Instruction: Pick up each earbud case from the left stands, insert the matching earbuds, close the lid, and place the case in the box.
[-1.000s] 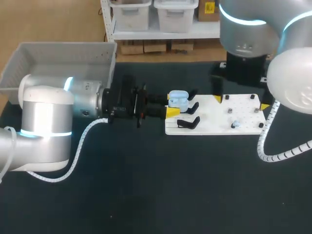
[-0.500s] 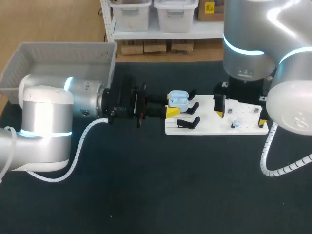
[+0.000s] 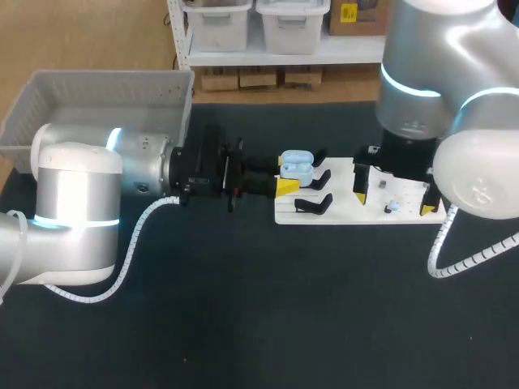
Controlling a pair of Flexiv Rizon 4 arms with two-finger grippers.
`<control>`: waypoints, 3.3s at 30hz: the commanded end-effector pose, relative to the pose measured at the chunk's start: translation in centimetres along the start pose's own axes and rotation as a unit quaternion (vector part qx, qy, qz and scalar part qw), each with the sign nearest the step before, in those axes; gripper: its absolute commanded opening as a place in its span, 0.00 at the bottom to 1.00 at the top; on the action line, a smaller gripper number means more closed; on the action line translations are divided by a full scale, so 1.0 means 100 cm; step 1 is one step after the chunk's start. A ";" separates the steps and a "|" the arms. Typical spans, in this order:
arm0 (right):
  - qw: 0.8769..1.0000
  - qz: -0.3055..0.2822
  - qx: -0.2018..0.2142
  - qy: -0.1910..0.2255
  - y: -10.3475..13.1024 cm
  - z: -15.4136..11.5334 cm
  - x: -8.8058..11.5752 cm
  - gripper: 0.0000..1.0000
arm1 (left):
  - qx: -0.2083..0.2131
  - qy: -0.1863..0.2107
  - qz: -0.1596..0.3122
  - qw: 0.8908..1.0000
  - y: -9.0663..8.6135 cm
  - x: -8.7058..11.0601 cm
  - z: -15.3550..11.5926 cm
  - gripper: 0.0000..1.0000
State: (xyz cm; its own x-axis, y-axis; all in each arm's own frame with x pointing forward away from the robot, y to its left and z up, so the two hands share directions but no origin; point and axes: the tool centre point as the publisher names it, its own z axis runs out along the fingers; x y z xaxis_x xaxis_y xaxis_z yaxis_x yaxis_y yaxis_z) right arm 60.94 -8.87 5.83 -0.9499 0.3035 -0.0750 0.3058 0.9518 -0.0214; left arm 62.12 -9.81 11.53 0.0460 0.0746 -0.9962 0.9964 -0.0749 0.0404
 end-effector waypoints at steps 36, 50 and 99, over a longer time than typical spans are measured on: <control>0.999 0.020 -0.028 -0.013 -0.006 0.038 -0.029 0.42 | -0.003 -0.002 0.002 1.000 -0.002 0.001 0.000 0.00; 0.999 0.023 -0.031 -0.004 -0.004 0.045 -0.026 0.37 | -0.003 -0.002 0.002 1.000 -0.002 0.001 0.000 0.00; 0.999 -0.012 -0.031 -0.014 -0.014 0.019 -0.013 0.00 | -0.003 -0.002 0.002 1.000 -0.002 0.001 0.000 0.00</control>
State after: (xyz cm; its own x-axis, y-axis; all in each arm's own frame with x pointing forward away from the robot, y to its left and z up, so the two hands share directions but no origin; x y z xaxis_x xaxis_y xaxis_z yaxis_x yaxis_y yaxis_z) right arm 63.41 -10.22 2.55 -0.9553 0.2831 -0.0855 0.2811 0.9591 0.0342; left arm 62.12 -9.81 11.53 0.0459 0.0746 -0.9962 0.9964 -0.0749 0.0403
